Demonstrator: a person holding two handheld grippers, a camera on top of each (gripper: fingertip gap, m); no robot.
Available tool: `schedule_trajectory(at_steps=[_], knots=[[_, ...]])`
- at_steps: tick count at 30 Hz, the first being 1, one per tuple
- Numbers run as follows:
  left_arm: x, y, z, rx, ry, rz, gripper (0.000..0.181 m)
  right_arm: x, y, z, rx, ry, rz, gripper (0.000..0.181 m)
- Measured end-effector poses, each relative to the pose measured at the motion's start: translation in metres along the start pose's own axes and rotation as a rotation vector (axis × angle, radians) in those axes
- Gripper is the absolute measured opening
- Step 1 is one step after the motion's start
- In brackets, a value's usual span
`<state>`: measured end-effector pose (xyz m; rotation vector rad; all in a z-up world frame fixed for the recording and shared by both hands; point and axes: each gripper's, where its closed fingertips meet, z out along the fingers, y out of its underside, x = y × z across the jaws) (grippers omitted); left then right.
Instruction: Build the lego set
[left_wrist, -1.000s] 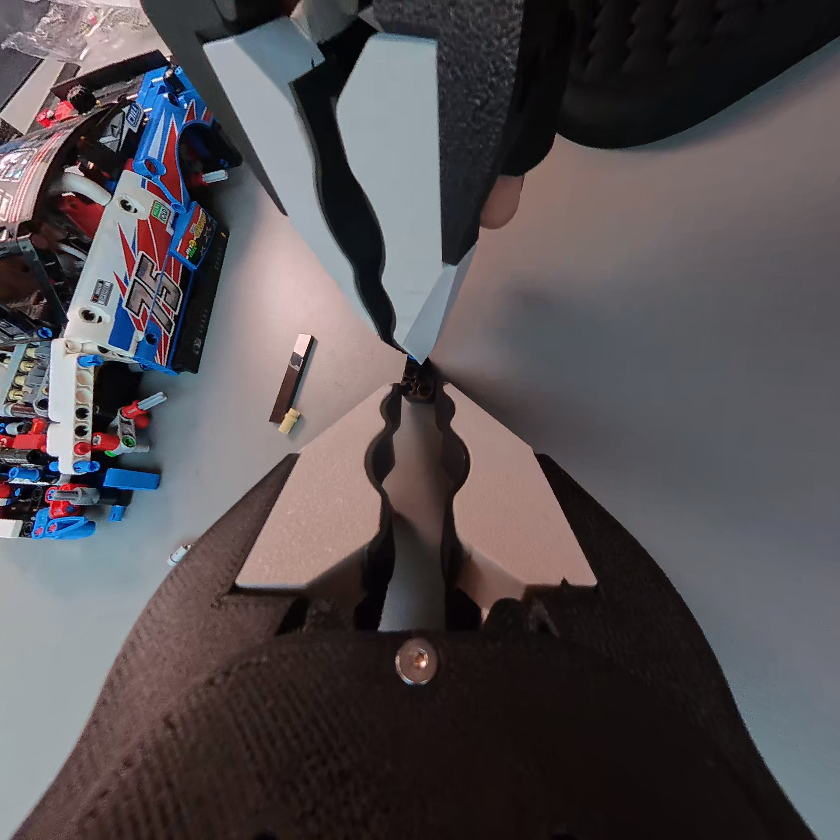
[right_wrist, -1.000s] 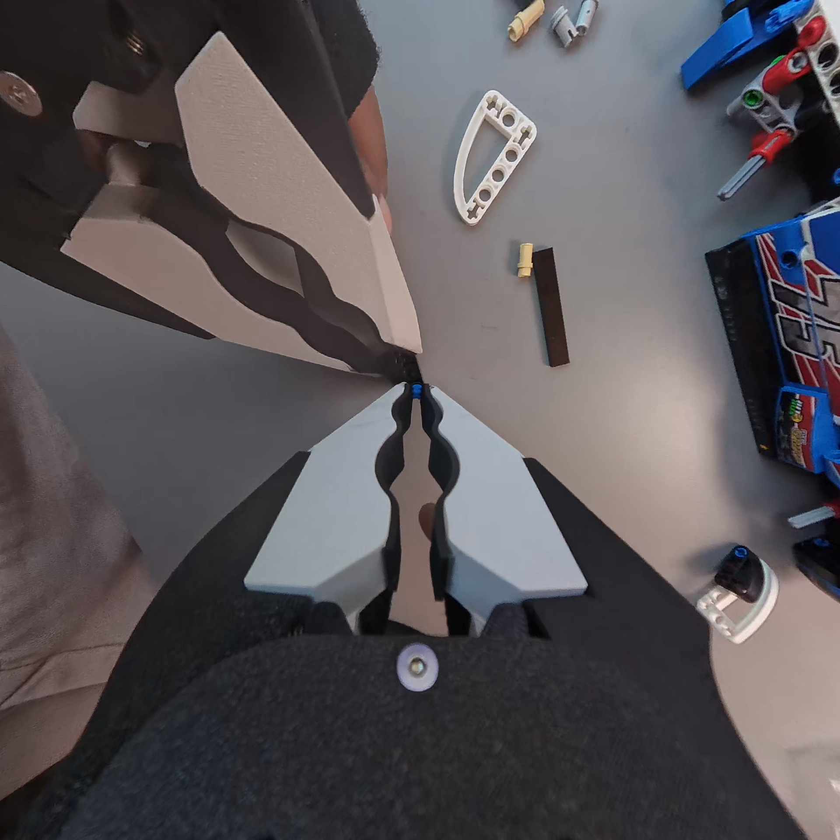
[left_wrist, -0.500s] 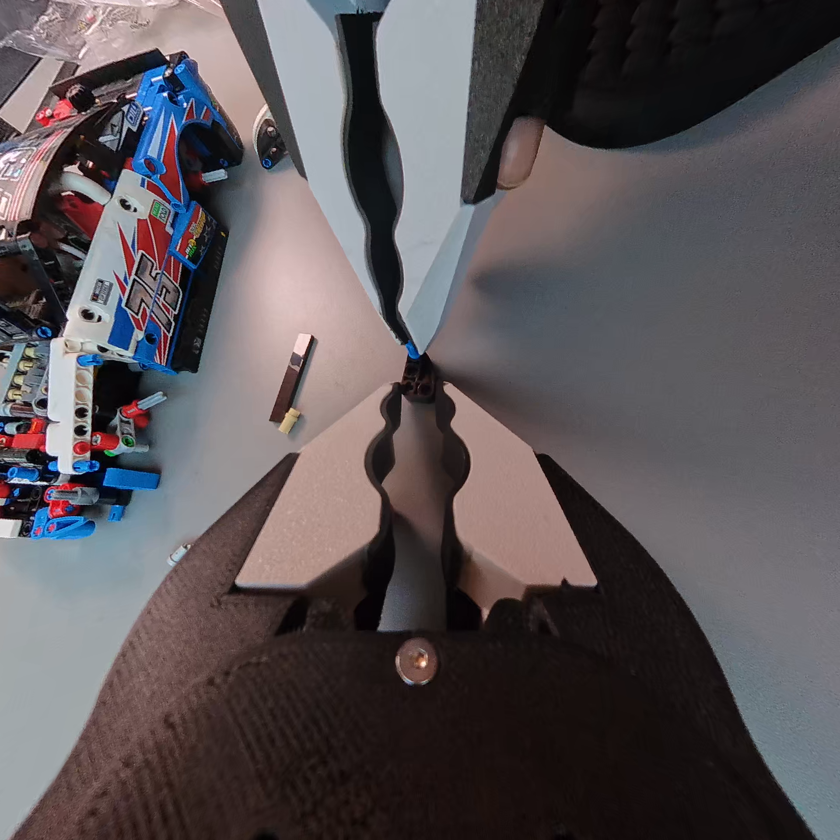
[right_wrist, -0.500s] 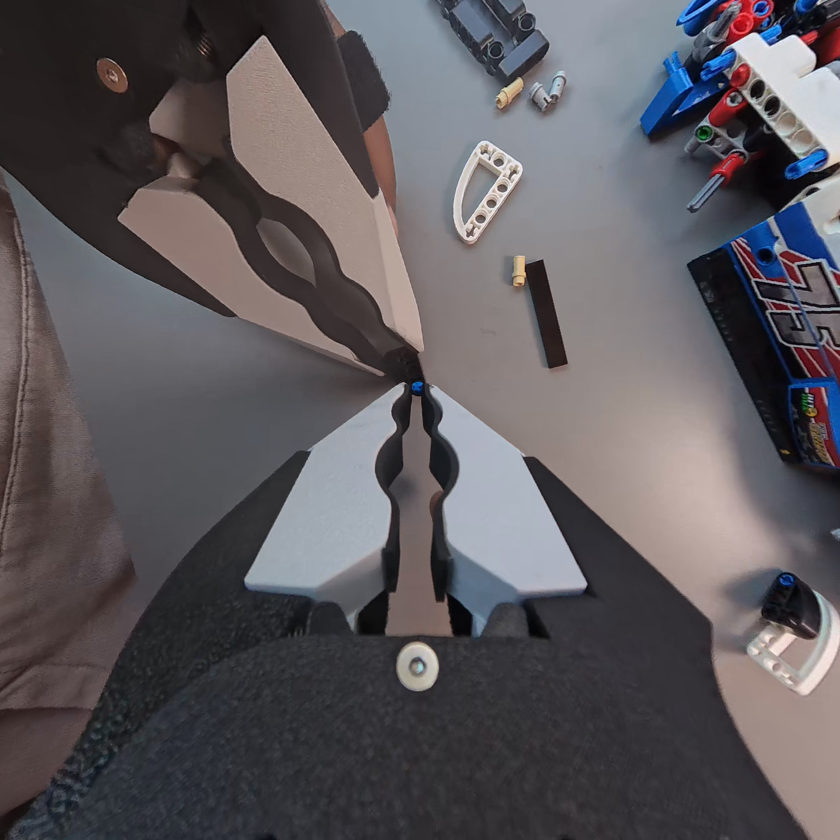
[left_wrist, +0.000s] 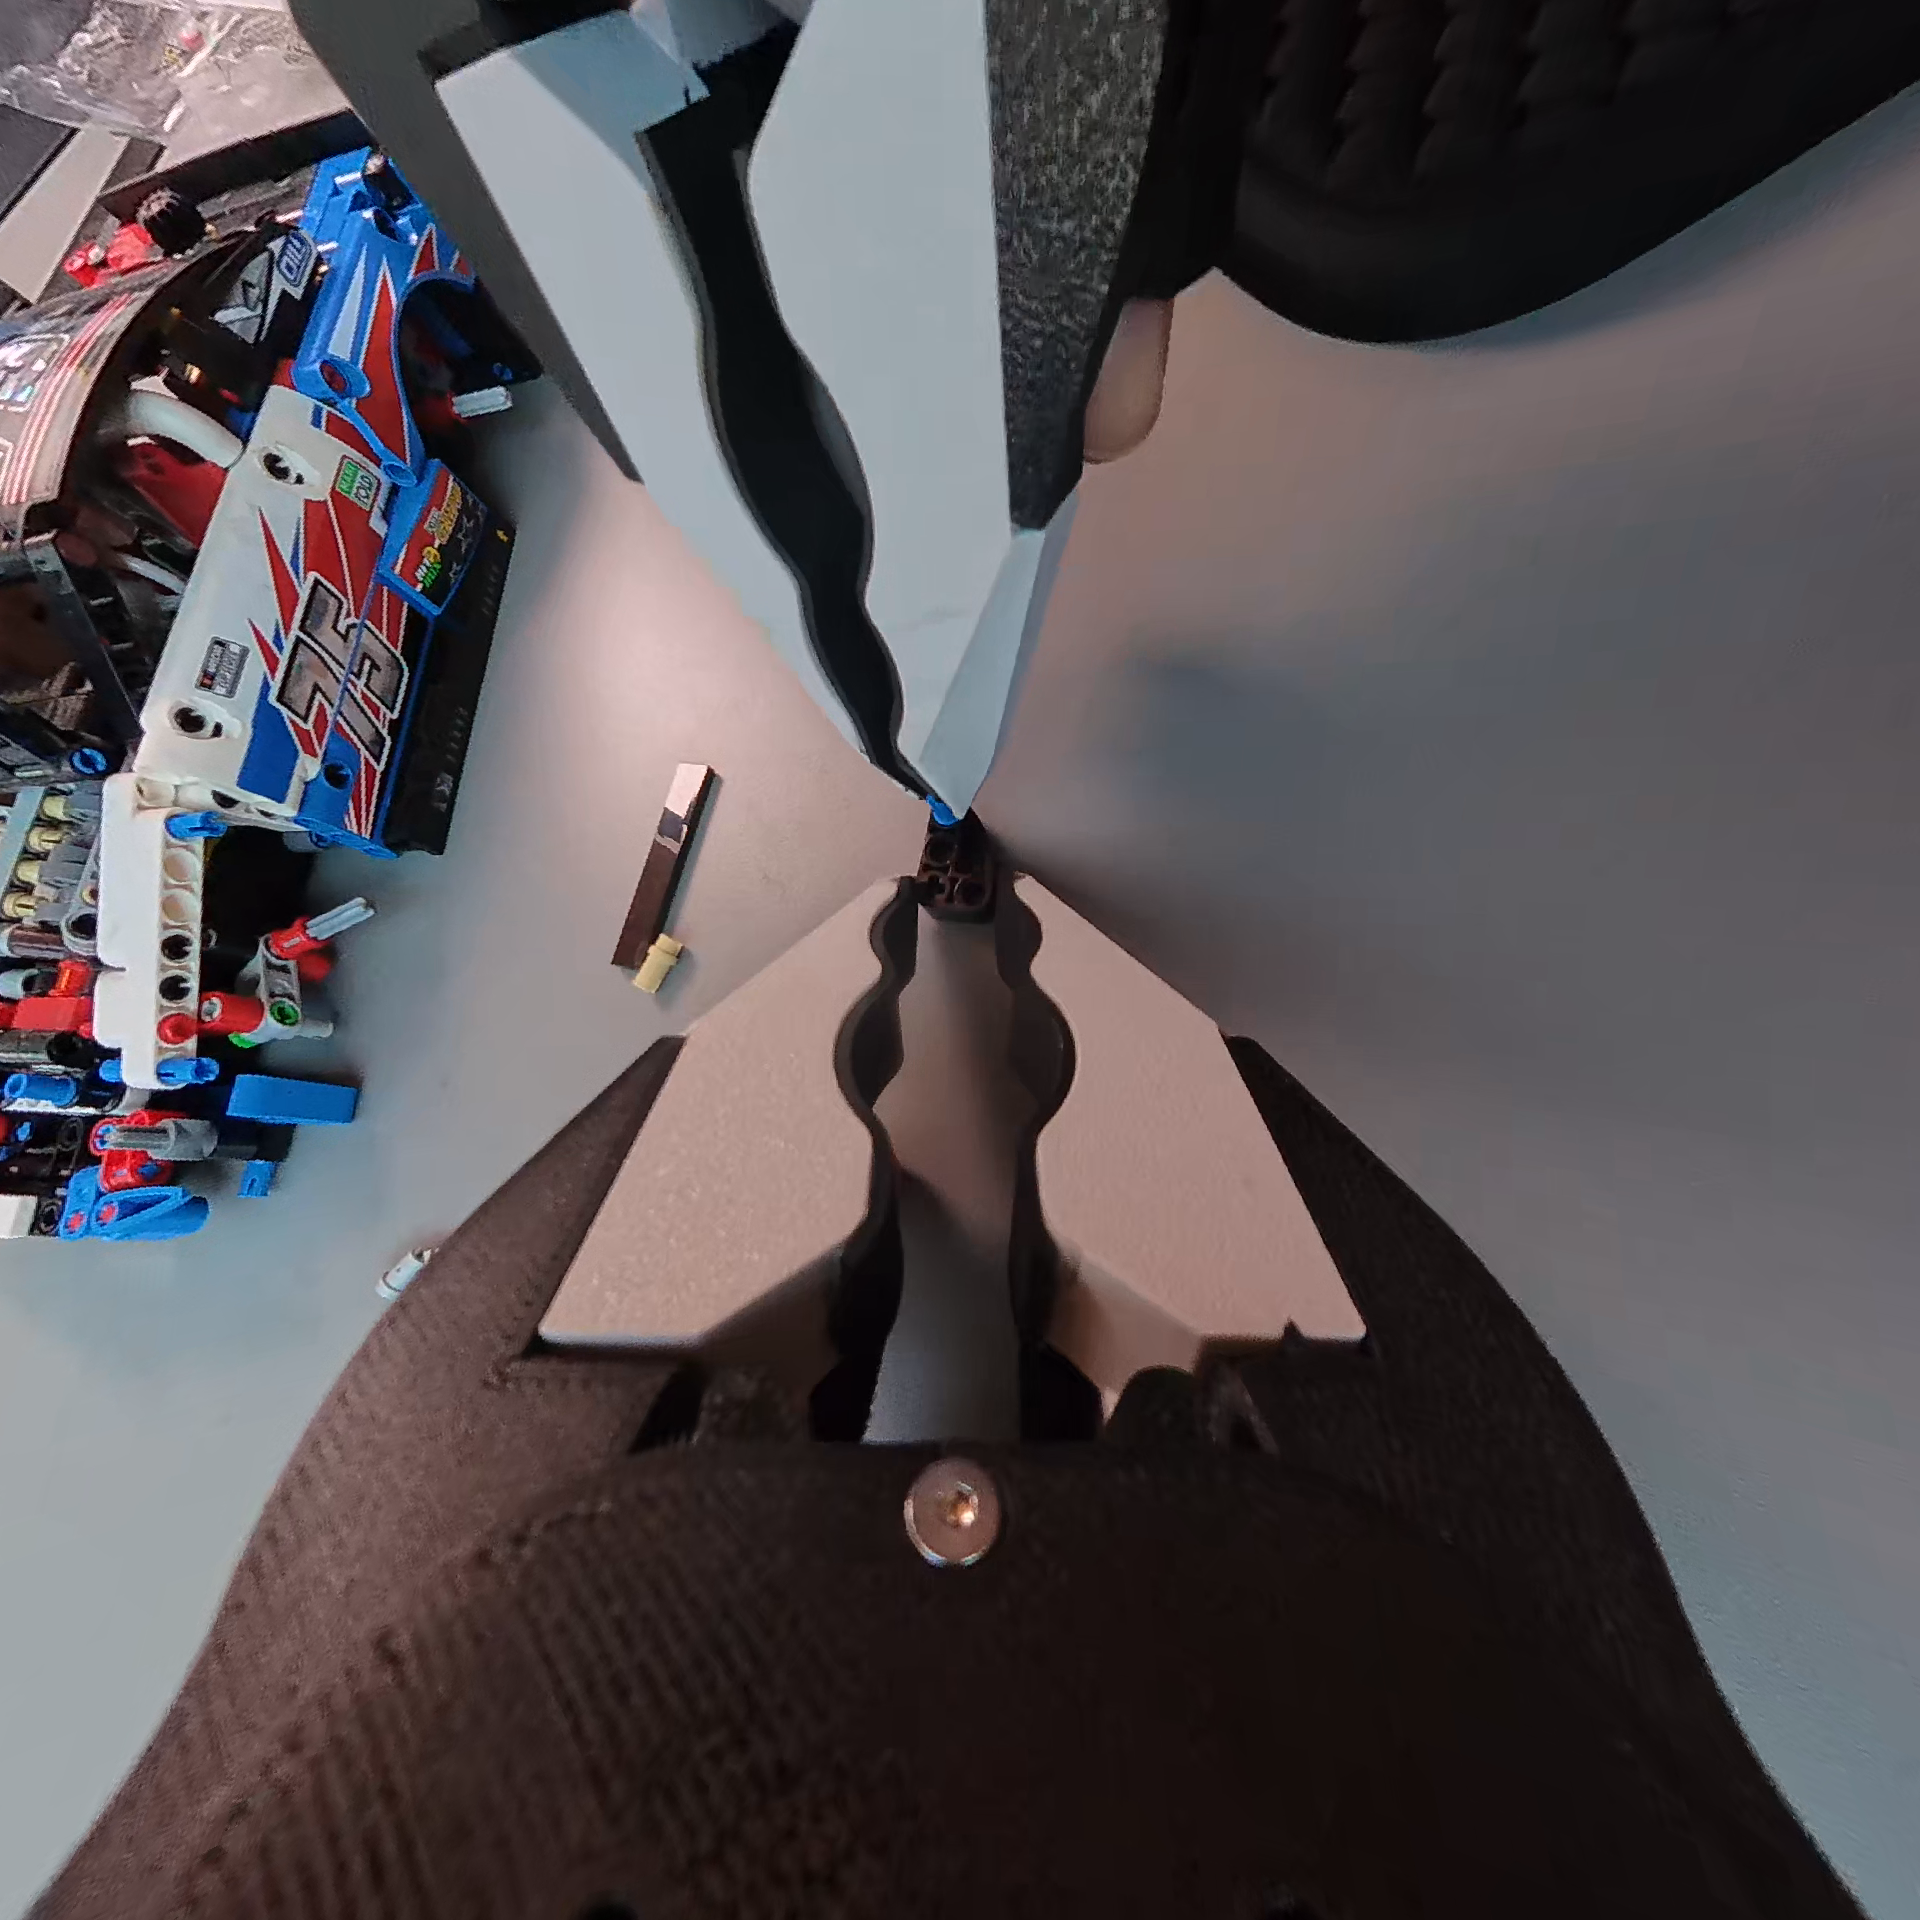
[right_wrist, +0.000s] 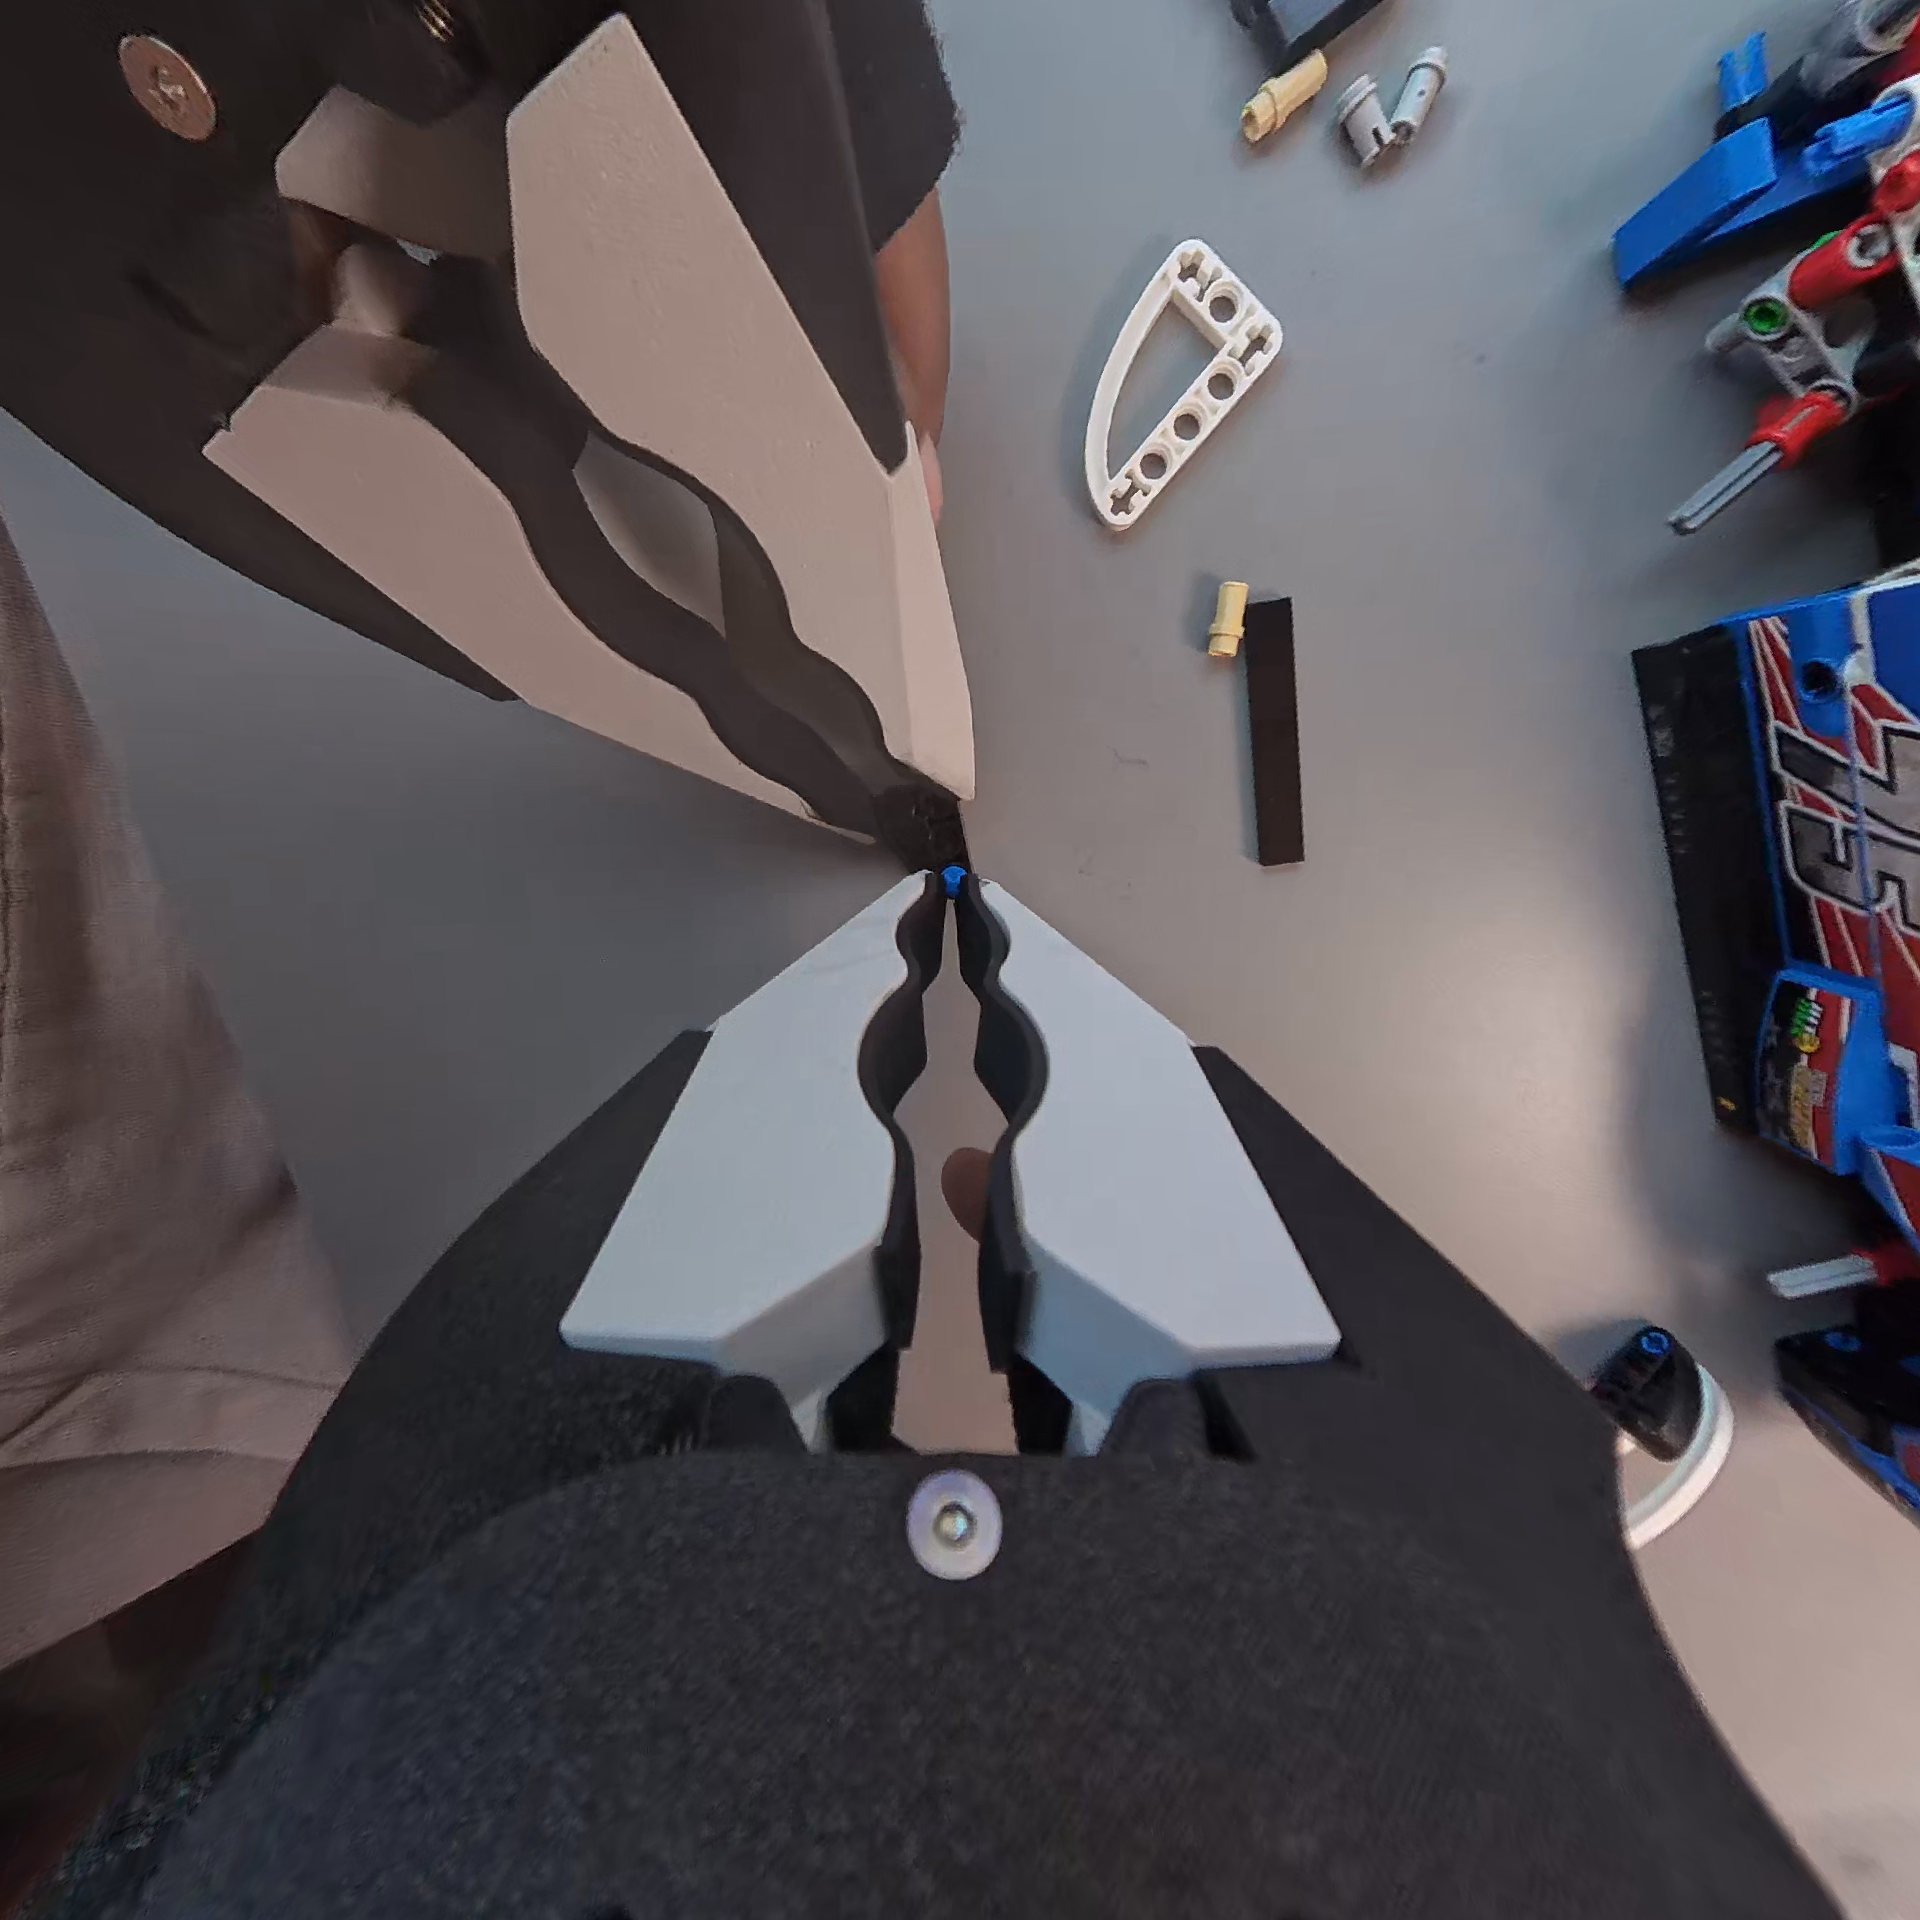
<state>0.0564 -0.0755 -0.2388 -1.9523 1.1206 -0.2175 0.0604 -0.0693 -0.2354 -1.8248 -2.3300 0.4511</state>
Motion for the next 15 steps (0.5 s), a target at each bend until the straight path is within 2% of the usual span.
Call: schedule_trajectory(at_steps=[1, 7, 11, 13, 15], knots=[[0.0, 0.0, 0.0, 0.0, 0.001, -0.001, 0.013, 0.0, 0.0, 0.0, -0.005, -0.001, -0.005, 0.0], [0.0, 0.0, 0.0, 0.002, 0.005, 0.003, 0.013, 0.0, -0.001, 0.0, 0.073, 0.046, 0.046, 0.0], [-0.002, 0.001, -0.001, -0.001, -0.002, 0.002, 0.013, 0.002, -0.005, -0.002, 0.195, 0.097, 0.038, 0.002], [-0.002, 0.002, -0.001, -0.002, -0.002, -0.005, 0.013, 0.002, -0.009, -0.006, 0.31, 0.086, 0.058, 0.015], [-0.003, 0.002, -0.002, -0.003, -0.002, -0.011, 0.013, 0.009, -0.009, -0.014, 0.4, 0.077, 0.115, 0.02]])
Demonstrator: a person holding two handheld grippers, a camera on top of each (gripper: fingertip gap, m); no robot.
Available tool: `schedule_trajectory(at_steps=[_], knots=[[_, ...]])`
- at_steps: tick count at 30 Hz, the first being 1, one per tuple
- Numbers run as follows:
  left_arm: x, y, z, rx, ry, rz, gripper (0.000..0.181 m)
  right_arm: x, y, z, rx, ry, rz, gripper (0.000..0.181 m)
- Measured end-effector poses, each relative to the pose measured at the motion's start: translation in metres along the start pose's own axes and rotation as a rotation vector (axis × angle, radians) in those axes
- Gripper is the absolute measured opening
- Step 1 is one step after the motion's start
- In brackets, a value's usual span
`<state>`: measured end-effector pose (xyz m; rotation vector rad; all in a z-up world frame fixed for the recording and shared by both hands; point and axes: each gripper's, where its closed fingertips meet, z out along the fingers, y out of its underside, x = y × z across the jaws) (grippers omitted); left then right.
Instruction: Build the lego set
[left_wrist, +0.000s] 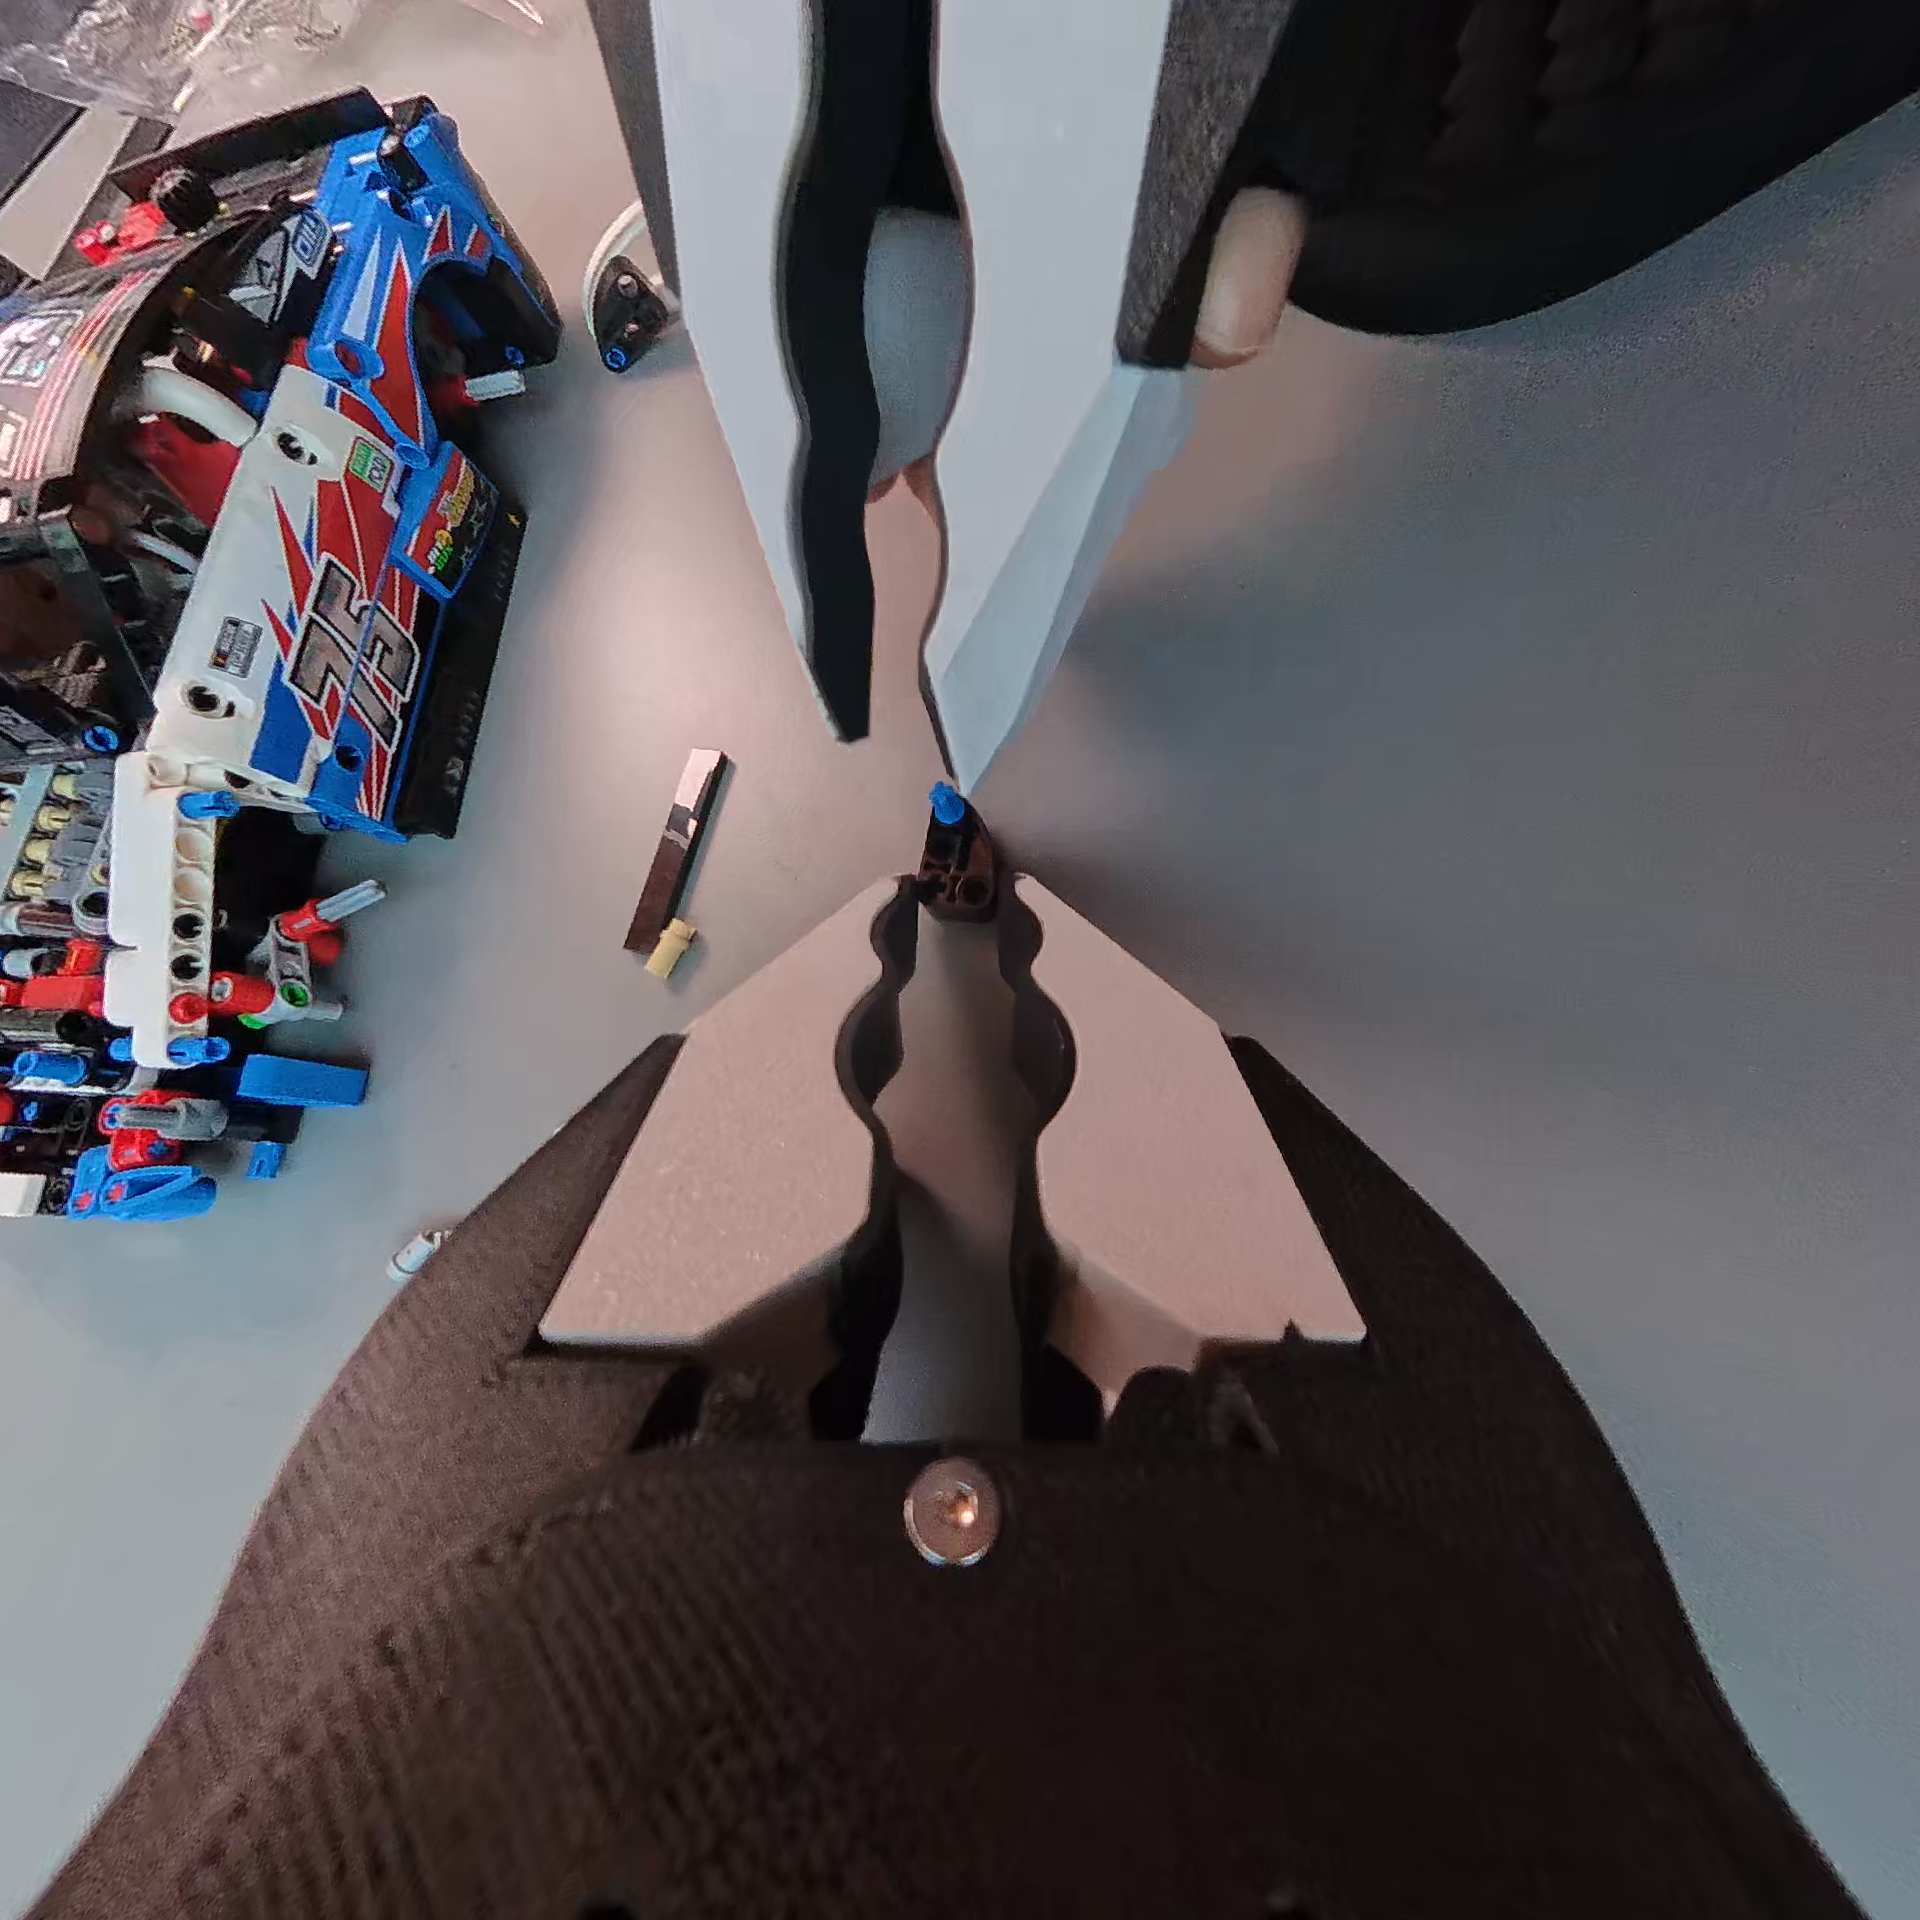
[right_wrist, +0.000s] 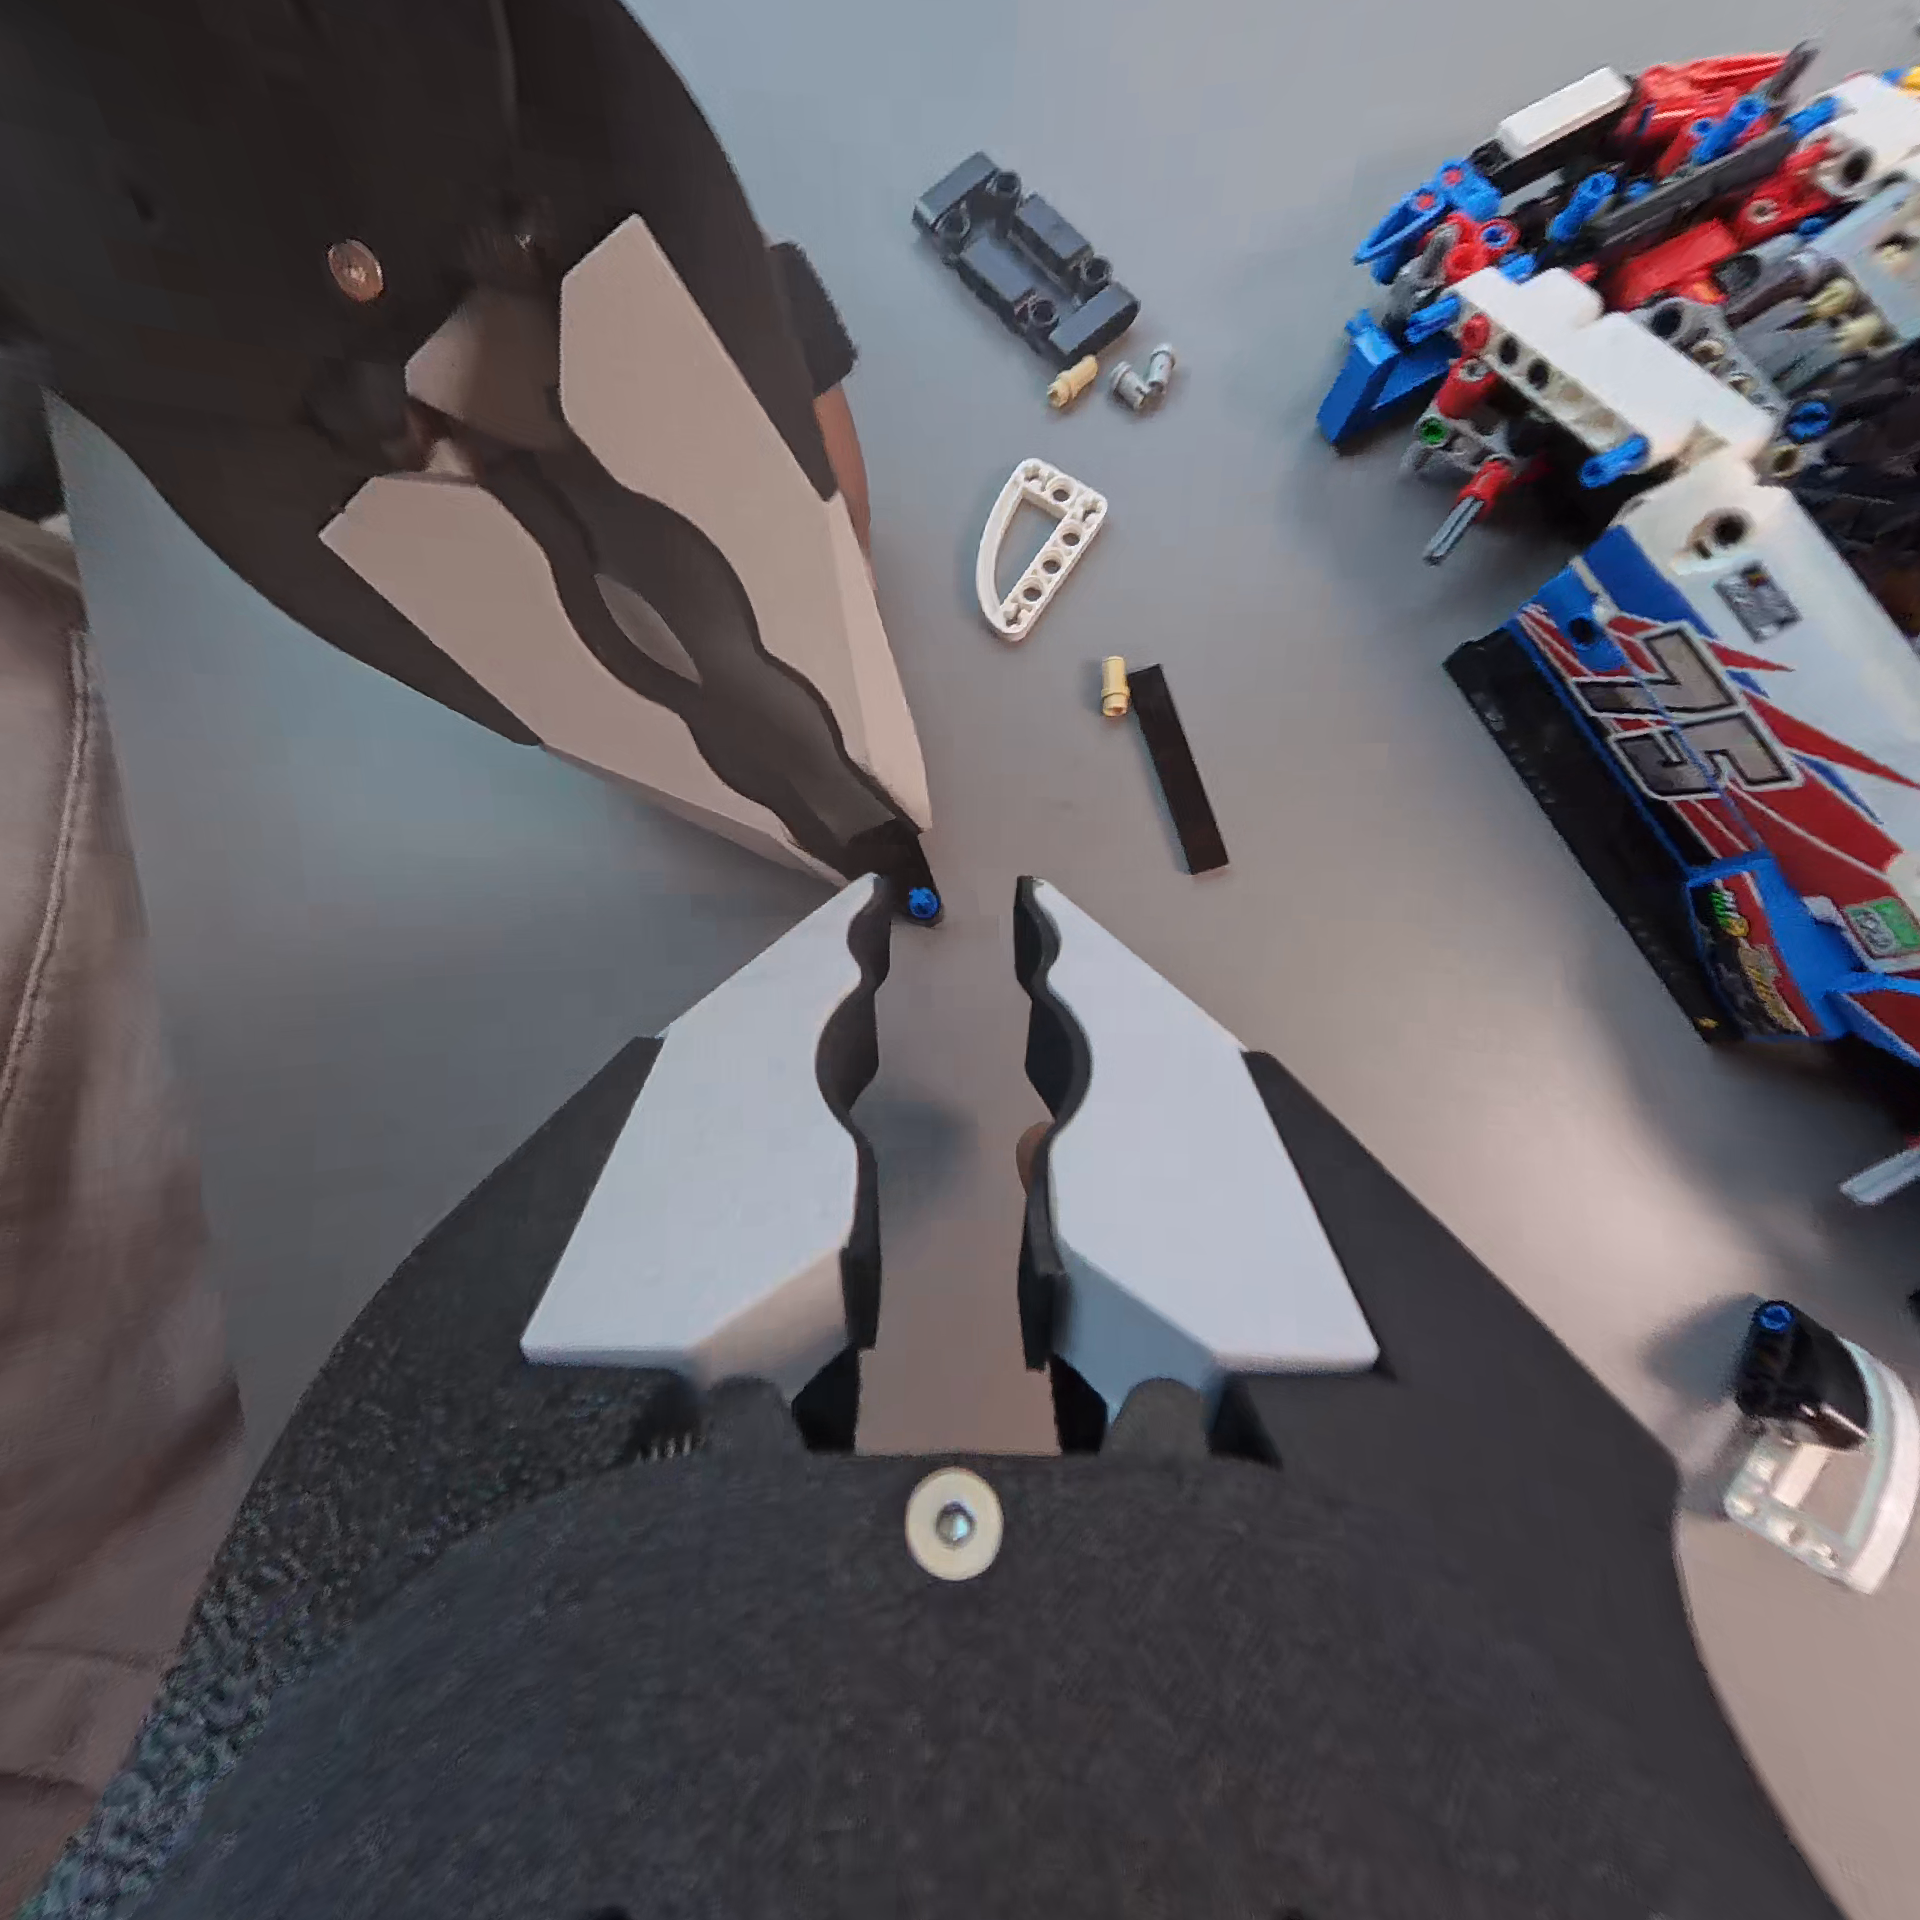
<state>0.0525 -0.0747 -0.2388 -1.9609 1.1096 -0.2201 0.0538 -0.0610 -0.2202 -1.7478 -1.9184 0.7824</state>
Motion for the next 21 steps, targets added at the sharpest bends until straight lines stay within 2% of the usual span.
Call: schedule_trajectory(at_steps=[4, 9, 14, 18, 21], knots=[[-0.004, 0.002, -0.001, -0.003, -0.001, -0.018, 0.013, 0.02, -0.001, -0.008, 0.121, 0.051, 0.03, 0.022], [-0.01, 0.005, -0.002, -0.001, 0.006, -0.065, 0.013, 0.041, -0.003, -0.007, 0.185, 0.067, 0.022, 0.02], [-0.015, 0.007, -0.002, -0.015, -0.022, -0.052, 0.013, 0.06, -0.025, -0.008, 0.314, 0.046, 0.032, 0.016], [-0.02, 0.009, -0.003, -0.015, -0.031, -0.056, 0.013, 0.068, -0.045, -0.016, 0.495, 0.047, 0.066, 0.012], [-0.024, 0.01, -0.003, -0.015, -0.031, -0.065, 0.013, 0.069, -0.049, -0.025, 0.582, 0.034, 0.108, 0.01]])
